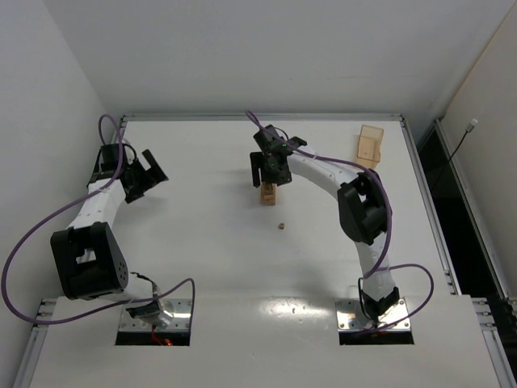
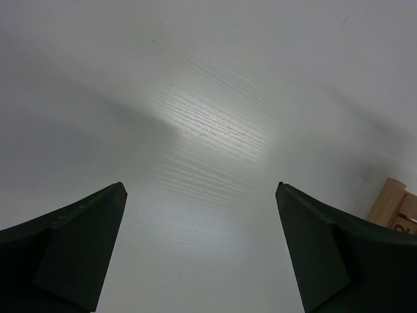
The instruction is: Build the wood block tower
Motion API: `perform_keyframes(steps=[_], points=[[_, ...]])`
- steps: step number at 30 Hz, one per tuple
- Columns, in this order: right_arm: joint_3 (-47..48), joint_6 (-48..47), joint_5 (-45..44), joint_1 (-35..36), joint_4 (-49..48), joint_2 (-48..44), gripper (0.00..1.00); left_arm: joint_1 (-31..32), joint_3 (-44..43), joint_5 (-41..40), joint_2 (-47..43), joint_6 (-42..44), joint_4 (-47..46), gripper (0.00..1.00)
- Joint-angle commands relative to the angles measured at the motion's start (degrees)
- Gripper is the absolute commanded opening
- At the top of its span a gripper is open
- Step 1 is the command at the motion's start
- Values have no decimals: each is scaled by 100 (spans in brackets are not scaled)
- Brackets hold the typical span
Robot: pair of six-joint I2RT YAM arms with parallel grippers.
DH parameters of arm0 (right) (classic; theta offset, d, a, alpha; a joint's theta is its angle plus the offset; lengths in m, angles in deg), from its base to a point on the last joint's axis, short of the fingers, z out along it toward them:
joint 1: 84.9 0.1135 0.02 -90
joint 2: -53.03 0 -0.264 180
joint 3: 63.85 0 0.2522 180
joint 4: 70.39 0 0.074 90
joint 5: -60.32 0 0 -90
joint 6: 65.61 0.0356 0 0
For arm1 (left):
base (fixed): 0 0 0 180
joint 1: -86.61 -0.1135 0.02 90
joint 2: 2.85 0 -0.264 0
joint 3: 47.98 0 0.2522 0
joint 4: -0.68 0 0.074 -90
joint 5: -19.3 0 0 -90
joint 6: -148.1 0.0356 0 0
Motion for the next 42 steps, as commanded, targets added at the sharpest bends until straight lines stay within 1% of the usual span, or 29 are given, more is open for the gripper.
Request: perform_keyframes(steps=[1,6,8,18,23,30,41,42], points=[[59,-47,-141,-2,-229,-192,65,-31,-97,90,14,-5,-175,99],[358,6,-141,-55,-229,19,61,-31,-97,90,-39,-5,-175,99],[411,6,-141,-108,-229,124,61,-31,-97,90,-39,-5,-175,99],[464,58,-256,-108,-176,283,61,-31,-150,90,14,-5,-175,99],[517,58,-308,-108,-176,336,60,-31,-150,90,14,-5,-175,99],[569,58,-308,-108,-176,389,55,-31,-150,90,14,-5,-175,99],[570,58,-308,-108,-176,494,55,-31,-150,90,67,-5,-175,99],[570,58,-308,-108,-176,494,53,-31,-150,90,67,-5,-175,99]])
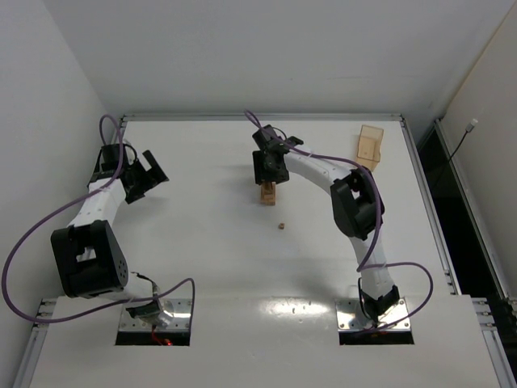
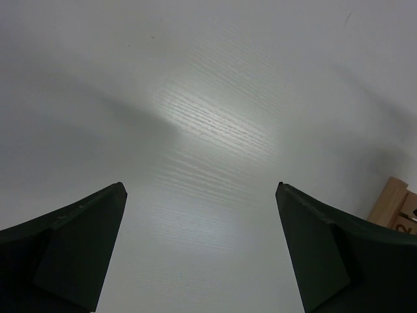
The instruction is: Build the wood block tower
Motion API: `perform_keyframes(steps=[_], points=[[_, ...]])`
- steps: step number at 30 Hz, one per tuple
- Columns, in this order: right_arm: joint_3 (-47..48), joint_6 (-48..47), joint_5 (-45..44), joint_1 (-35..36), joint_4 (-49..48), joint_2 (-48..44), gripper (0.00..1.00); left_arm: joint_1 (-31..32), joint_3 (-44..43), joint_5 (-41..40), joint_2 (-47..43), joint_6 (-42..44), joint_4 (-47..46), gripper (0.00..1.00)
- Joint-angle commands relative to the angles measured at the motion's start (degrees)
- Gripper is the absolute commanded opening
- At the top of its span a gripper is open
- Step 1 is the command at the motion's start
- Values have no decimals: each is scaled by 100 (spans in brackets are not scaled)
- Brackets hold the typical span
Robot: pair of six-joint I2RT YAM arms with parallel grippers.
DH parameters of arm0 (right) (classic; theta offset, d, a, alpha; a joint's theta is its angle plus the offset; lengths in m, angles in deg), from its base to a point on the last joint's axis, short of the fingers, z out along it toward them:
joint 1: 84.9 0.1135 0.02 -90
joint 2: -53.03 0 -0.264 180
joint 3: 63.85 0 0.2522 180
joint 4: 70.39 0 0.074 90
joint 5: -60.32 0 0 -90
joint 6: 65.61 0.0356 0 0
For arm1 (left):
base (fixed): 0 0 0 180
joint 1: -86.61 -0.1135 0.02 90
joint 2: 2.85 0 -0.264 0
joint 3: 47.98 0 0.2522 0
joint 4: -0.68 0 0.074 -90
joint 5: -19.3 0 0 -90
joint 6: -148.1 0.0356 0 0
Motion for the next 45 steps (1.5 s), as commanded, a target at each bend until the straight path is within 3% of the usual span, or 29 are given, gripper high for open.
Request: perform_keyframes(steps=[1,9,20,22,25,30,37,45], points=[[233,69,-63,-21,-84,31,52,-31,-150,65,3,-57,-173,99],[233,69,-63,32,-84,31,46,-31,-150,65,56,-57,-173,99],[233,-36,-63,32,-84,31,46,-31,-203,65,109,-57,-173,99],[233,-36,-11,32,-84,31,50,-31,-203,65,109,-57,-173,99],[233,-107,103,32,-137,31,66,-31,-203,65,109,-57,-173,99],[233,-220,104,85,-190,-74,73,-31,-203,65,109,-57,-173,99],[76,-441,156,190,-348,-295,73,-31,-151,65,109,-57,-173,99],[5,-388,-177,190,-295,-286,65,-31,-150,118,56,-57,-173,99]])
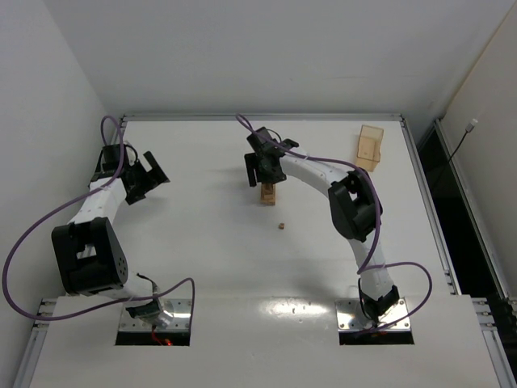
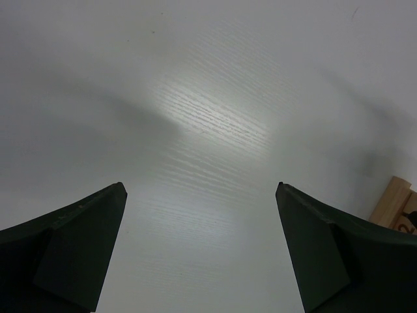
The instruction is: Build the wood block tower
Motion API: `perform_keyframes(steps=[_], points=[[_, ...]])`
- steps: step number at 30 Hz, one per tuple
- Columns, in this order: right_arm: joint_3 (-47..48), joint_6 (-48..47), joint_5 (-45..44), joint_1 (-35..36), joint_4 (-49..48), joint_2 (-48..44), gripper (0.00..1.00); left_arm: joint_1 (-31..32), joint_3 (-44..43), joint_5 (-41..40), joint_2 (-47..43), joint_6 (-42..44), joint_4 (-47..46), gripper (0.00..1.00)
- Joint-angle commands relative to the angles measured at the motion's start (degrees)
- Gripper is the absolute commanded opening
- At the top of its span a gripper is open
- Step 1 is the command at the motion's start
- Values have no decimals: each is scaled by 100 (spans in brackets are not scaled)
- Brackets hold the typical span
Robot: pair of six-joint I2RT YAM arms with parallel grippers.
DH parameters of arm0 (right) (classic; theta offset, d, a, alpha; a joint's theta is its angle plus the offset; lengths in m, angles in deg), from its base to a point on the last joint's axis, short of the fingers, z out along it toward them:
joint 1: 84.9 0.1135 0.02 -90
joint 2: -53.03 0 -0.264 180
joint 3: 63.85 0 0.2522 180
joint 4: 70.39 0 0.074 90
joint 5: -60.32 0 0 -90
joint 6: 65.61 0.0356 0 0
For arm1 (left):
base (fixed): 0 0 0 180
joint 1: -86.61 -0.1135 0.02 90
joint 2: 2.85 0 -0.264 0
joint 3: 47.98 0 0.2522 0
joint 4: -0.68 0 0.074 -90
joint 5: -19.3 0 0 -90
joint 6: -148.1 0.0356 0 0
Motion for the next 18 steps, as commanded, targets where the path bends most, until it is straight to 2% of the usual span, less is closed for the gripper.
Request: perform_keyframes(steps=[1,3,18], points=[[18,32,-204,11,-131,-270,61,-31,-150,92,-66,-38,-171,99],[70,32,-282,-42,-79,-218,56,-31,-150,92,-66,-38,-171,99],[18,85,-283,-94,-26,-165,48,-31,-150,92,-66,-38,-171,99]])
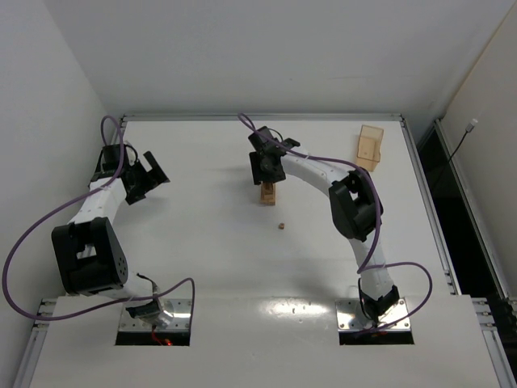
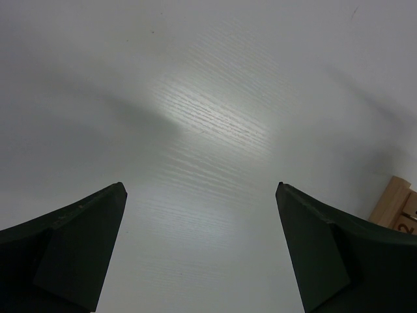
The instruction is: Build the wood block tower
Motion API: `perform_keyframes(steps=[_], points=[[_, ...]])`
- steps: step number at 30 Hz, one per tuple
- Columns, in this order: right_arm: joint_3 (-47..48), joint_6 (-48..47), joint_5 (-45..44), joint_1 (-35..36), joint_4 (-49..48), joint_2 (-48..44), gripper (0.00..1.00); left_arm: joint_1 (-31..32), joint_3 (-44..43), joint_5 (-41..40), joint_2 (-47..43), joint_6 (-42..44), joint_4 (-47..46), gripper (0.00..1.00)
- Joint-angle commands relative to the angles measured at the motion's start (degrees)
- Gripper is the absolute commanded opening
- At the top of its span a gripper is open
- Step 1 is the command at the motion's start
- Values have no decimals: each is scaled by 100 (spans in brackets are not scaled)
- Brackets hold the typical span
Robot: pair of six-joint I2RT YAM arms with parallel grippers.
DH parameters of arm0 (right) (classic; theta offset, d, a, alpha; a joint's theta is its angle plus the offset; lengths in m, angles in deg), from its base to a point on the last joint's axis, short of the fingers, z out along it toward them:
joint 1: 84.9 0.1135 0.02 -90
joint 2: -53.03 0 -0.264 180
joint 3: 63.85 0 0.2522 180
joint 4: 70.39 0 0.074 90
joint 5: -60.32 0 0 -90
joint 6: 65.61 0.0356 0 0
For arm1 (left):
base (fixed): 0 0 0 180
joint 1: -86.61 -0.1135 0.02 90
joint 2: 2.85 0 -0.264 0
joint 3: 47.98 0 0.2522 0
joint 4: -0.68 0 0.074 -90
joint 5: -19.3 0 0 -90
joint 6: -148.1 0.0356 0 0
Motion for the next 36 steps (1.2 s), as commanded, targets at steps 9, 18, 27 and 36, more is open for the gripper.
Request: perform_keyframes(steps=[9,18,27,36], points=[[20,100,-141,-61,-35,-165,40,-31,-150,83,-66,-38,-171,99],[-32,153,-141,-114,-35,-165,32,-31,-150,136,-66,-38,-171,99],[-33,153,-80,-114,-35,-165,75,-31,-97,136,-66,-38,-224,99],[-225,31,-80,-9,-96,-445,75,-31,-97,136,-66,-38,-224,99]])
